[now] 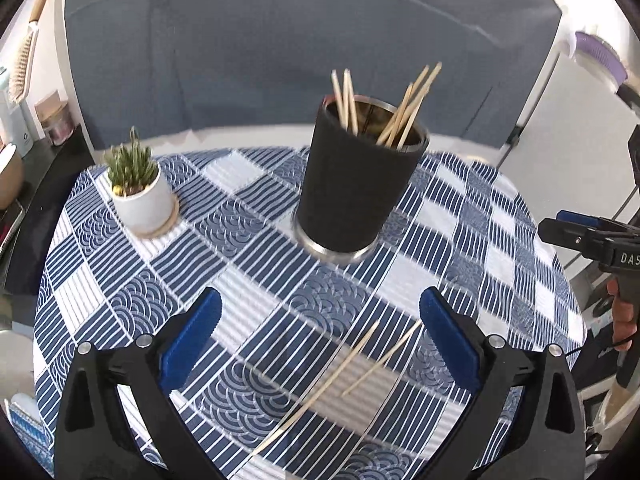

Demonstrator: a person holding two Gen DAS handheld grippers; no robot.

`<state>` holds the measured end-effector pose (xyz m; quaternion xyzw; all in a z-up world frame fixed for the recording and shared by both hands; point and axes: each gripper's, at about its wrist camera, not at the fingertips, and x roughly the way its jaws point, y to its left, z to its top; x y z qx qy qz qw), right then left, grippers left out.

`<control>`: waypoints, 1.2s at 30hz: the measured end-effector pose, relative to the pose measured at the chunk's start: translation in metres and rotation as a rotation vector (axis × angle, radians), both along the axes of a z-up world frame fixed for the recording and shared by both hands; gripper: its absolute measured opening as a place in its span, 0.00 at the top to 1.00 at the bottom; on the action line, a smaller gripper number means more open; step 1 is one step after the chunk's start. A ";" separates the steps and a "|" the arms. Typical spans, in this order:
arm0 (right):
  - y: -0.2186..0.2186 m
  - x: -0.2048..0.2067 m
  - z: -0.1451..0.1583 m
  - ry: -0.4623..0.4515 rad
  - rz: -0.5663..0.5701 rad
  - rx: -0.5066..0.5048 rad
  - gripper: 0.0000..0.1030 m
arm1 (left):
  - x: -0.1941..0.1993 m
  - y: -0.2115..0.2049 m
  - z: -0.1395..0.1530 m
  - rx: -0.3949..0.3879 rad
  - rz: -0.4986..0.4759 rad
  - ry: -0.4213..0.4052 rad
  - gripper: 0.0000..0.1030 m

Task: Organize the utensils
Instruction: 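Move both open grippers down toward the last loose sticks on the cloth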

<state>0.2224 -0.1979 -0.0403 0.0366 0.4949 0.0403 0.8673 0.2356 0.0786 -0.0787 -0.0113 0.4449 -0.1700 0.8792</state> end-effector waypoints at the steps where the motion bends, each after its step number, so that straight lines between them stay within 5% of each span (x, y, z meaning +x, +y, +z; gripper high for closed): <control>1: 0.001 0.000 -0.005 0.018 -0.005 0.000 0.14 | 0.001 0.001 -0.005 0.011 -0.010 0.018 0.06; 16: 0.020 -0.003 -0.074 0.241 -0.237 0.026 0.14 | 0.027 0.005 -0.069 0.113 -0.346 0.196 0.06; 26: 0.029 -0.007 -0.128 0.364 -0.397 0.149 0.15 | 0.032 -0.013 -0.099 0.172 -0.525 0.222 0.06; 36: 0.035 0.000 -0.151 0.364 -0.480 0.088 0.15 | 0.039 -0.026 -0.118 0.247 -0.586 0.201 0.06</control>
